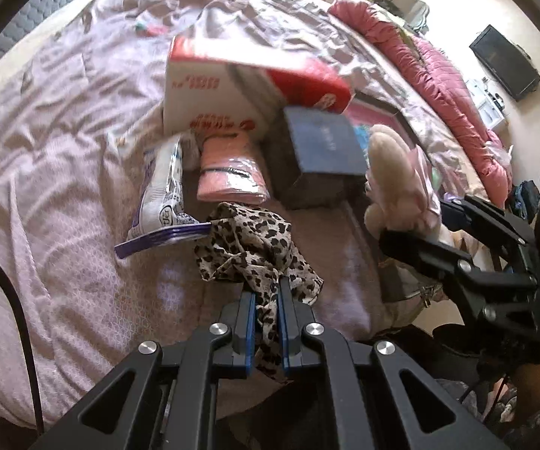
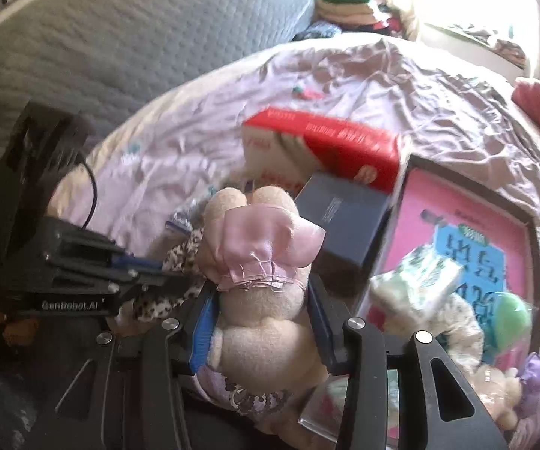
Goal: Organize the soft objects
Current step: 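Carry the bunny and leopard-print cloth over the pink tray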
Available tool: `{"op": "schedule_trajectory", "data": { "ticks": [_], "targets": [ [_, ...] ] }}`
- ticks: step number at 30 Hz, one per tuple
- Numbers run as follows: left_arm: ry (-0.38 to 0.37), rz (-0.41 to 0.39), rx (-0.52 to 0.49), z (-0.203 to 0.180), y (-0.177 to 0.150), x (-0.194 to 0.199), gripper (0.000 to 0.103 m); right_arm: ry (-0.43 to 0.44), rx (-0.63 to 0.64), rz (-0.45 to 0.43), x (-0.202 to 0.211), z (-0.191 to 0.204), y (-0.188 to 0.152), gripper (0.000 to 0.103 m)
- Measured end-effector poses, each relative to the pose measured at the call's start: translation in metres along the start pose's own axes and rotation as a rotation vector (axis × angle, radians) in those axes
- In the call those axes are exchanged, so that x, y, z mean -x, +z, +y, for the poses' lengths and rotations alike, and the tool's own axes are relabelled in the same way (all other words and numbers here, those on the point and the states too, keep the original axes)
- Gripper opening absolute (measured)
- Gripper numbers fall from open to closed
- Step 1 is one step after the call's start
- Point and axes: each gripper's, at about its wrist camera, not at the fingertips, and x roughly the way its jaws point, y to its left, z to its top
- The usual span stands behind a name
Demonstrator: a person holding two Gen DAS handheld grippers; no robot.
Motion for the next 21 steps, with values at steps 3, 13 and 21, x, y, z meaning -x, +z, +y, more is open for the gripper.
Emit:
{"op": "schedule_trajectory", "data": {
  "ticks": [3, 13, 21],
  "targets": [
    [-0.001, -0.034, -0.012, -0.008, 0.004, 0.014, 0.010, -0.006, -0.031, -0.033, 0.011, -0.005, 0.005, 0.047],
    [-0.010, -0.135, -0.081, -0.048, 0.021, 0.057, 0.010, -0.050, -0.080, -0.128, 0.052, -0.015, 0.012, 0.047],
    [-0.009, -0.183, -0.138, -0.082, 0.027, 0.073, 0.010, -0.099, -0.123, -0.182, 0.085, -0.028, 0.007, 0.047]
  ]
}}
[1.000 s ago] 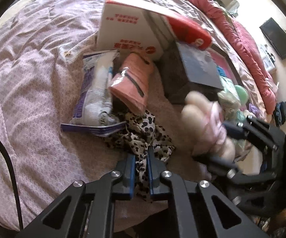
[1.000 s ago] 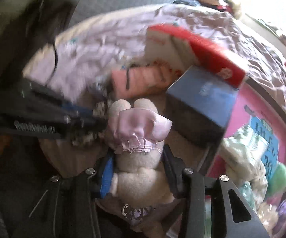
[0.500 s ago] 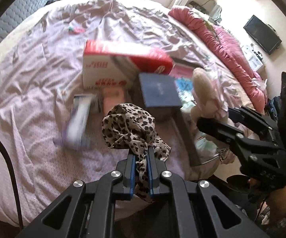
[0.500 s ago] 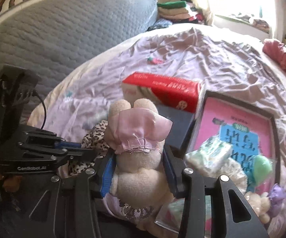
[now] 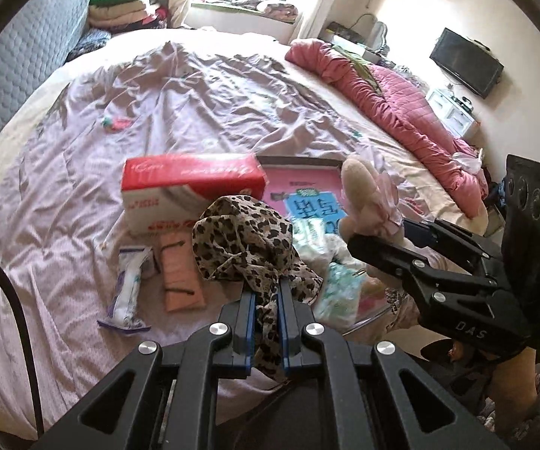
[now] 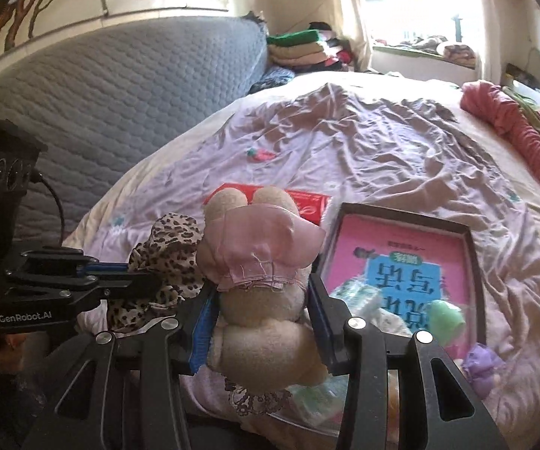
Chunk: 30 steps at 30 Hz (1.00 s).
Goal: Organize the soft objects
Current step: 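Carry the bunny and leopard-print cloth over the pink tray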
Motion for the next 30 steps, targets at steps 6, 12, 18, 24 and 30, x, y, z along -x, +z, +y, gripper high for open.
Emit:
{"op": "schedule_trajectory", "data": {
  "ticks": [6, 12, 18, 24, 30],
  "targets": [
    [-0.012, -0.019, -0.047, -0.027, 0.009, 0.001, 0.010, -0.048, -0.039, -0.039, 0.024, -0.019, 0.001, 0.047],
    [-0.021, -0.026, -0.085, -0.050, 0.017, -0.002, 0.010, -0.121, -0.075, -0.076, 0.052, -0.042, 0.000, 0.047],
    [-0.025, -0.020, -0.119, -0.069, 0.021, -0.011, 0.010, -0.159, -0.133, -0.116, 0.075, -0.065, -0.003, 0.047],
    [-0.033, -0.008, -0.153, -0.086, 0.026, -0.022, 0.010, -0.195, -0.176, -0.146, 0.090, -0.085, -0.007, 0.047],
    [-0.046, 0.017, -0.177, -0.101, 0.029, -0.040, 0.010, -0.225, -0.201, -0.148, 0.092, -0.097, -0.010, 0.048]
  ]
}}
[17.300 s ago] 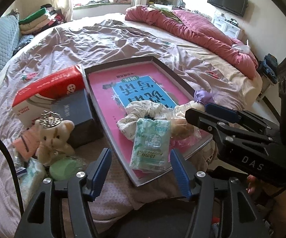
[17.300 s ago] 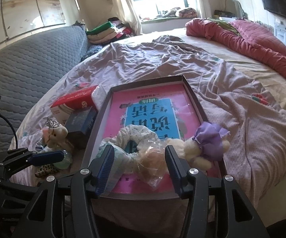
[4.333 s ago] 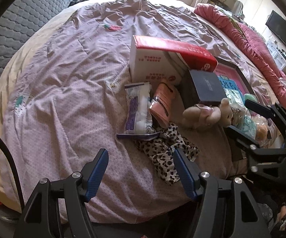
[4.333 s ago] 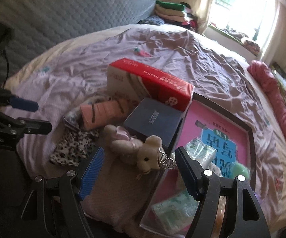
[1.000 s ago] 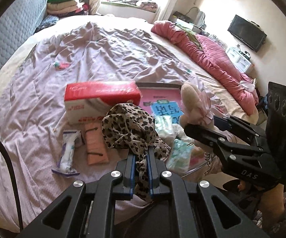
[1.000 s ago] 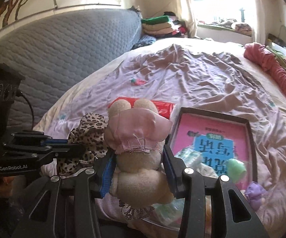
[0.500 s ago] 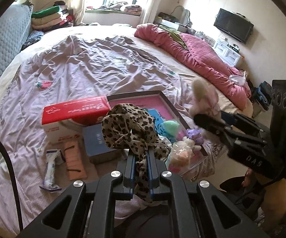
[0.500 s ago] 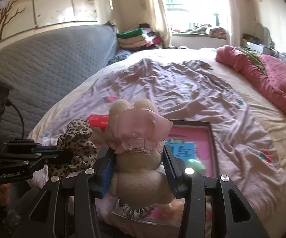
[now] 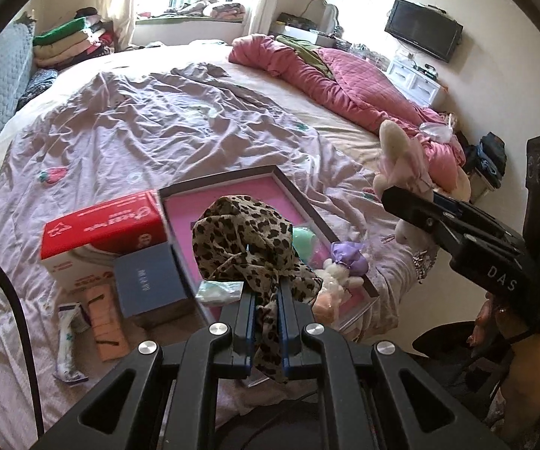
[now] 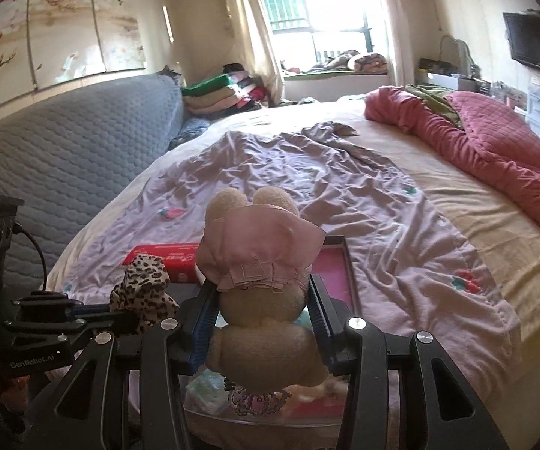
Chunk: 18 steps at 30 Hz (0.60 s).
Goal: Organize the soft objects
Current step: 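Carry the bunny and leopard-print cloth over the pink tray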
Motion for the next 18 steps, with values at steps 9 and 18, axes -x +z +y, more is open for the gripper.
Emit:
{"op": "schedule_trajectory", "data": {
  "ticks": [9, 18],
  "targets": [
    [-0.004, 0.048, -0.041, -0.013, 0.008, -0.035, 0.010, -0.014, -0.019, 0.047, -0.020, -0.013, -0.010, 0.048],
    [-0.008, 0.101, -0.055, -0.017, 0.011, -0.070, 0.010, -0.013, -0.036, 0.100, -0.045, -0.022, -0.021, 0.048]
  ]
}}
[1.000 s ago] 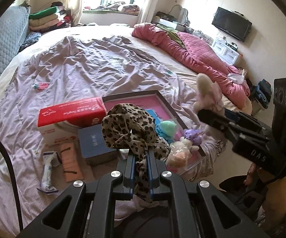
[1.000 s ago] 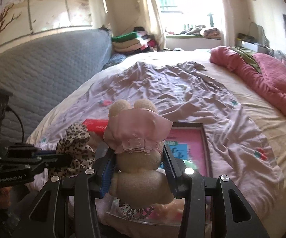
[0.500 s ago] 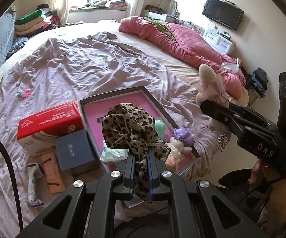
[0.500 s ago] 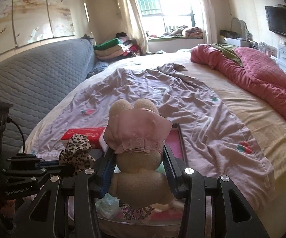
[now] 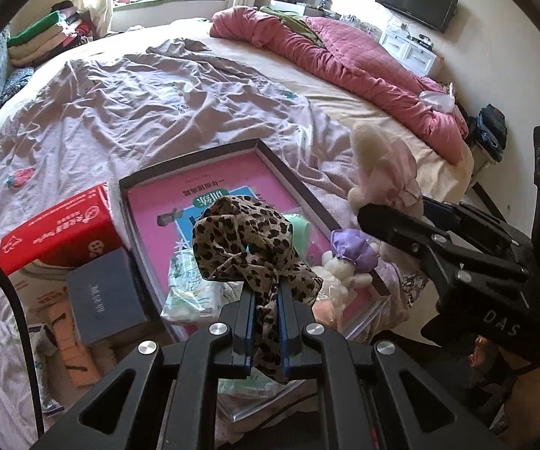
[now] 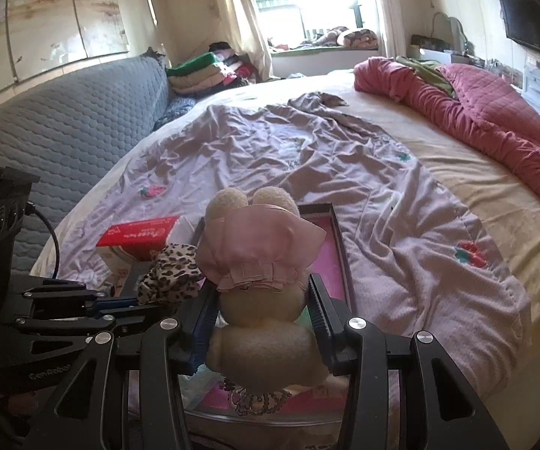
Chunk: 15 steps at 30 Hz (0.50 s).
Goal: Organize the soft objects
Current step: 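Carry the bunny and leopard-print cloth over the pink tray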
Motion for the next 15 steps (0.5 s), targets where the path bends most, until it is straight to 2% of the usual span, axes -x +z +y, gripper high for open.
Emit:
{"op": "schedule_trajectory", "data": {
  "ticks": [15],
  "targets": [
    [-0.018, 0.079, 0.001, 0.005, 0.000, -0.043, 0.010, -0.016, -0.004, 0.093, -0.045, -0.009, -0.013, 0.048]
  ]
}}
